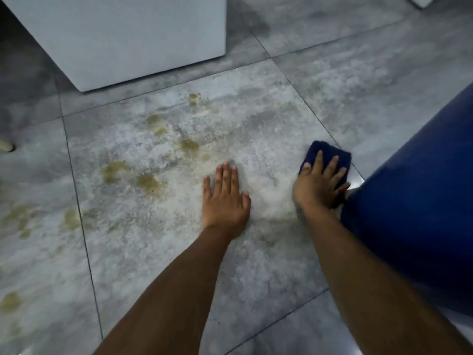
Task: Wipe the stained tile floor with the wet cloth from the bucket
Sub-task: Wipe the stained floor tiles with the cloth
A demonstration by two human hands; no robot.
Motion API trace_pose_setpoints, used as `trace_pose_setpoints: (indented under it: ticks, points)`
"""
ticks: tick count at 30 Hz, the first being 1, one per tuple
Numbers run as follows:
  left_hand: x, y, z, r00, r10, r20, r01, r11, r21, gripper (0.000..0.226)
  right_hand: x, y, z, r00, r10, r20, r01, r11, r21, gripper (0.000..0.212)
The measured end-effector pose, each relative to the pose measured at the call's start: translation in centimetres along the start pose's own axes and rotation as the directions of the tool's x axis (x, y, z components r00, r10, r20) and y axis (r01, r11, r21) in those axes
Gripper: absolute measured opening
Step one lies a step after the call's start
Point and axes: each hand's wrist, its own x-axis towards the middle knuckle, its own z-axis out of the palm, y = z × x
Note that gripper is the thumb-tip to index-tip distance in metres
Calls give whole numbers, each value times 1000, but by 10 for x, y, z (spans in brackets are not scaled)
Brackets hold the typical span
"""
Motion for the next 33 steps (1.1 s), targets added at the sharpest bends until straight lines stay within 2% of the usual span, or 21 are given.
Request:
trace_pose_setpoints:
  ticks: [3,6,7,9,10,12,14,16,18,20,21,23,25,26,30,33]
  points:
    - [3,-2,3,997,-15,74,13,1000,26,65,-64,-11,31,995,-91,45,92,996,-13,55]
    - [-13,-1,-3,993,52,105,-46,997,-59,65,-45,-8,10,967,-221,129,230,971,-61,54]
    - [-22,-5,-4,996,63,58,-58,995,-81,65,-22,-2,-5,973,-205,109,212,975,-60,54]
    - [-45,-24,-3,997,59,-49,-63,995,-80,63,10,14,-24,996,-60,59,63,997,-51,55]
    - [-60,-37,-2,996,51,-70,-55,997,-56,63,9,23,-26,999,0,46,2,999,-42,56]
    - [-90,-59,0,999,-6,-47,6,1000,-9,63,-34,27,-12,1000,-4,14,4,999,-46,56]
    - [-107,-70,-2,998,-64,-18,64,998,-7,64,-102,19,7,994,-111,-3,110,993,-40,57]
    - [-113,-69,-4,996,-86,-14,86,996,-9,65,-153,10,20,960,-275,44,277,959,-63,56]
    - [-116,-67,-4,995,-97,-29,97,995,3,65,-161,0,18,895,-429,118,440,894,-86,55]
    - [-118,-68,-3,995,-98,-25,98,995,0,65,-144,0,9,866,-474,160,492,864,-105,55]
    - [-116,-69,-4,996,-91,-16,91,996,-3,65,-135,7,5,884,-443,151,459,882,-104,55]
    - [-113,-73,-5,998,-65,-2,65,998,-26,65,-138,30,3,958,-268,103,277,958,-78,55]
    - [-116,-81,-8,996,-89,-25,87,993,-81,65,-176,49,8,991,-129,34,131,990,-53,55]
    - [-120,-87,-11,991,-122,-51,116,987,-107,65,-206,52,12,994,-112,-5,112,993,-32,54]
    - [-149,-112,-16,971,-211,-114,196,972,-128,64,-300,35,21,953,-299,54,298,954,27,53]
    - [-158,-126,-19,960,-260,-107,251,963,-93,63,-278,18,17,873,-485,48,485,874,0,51]
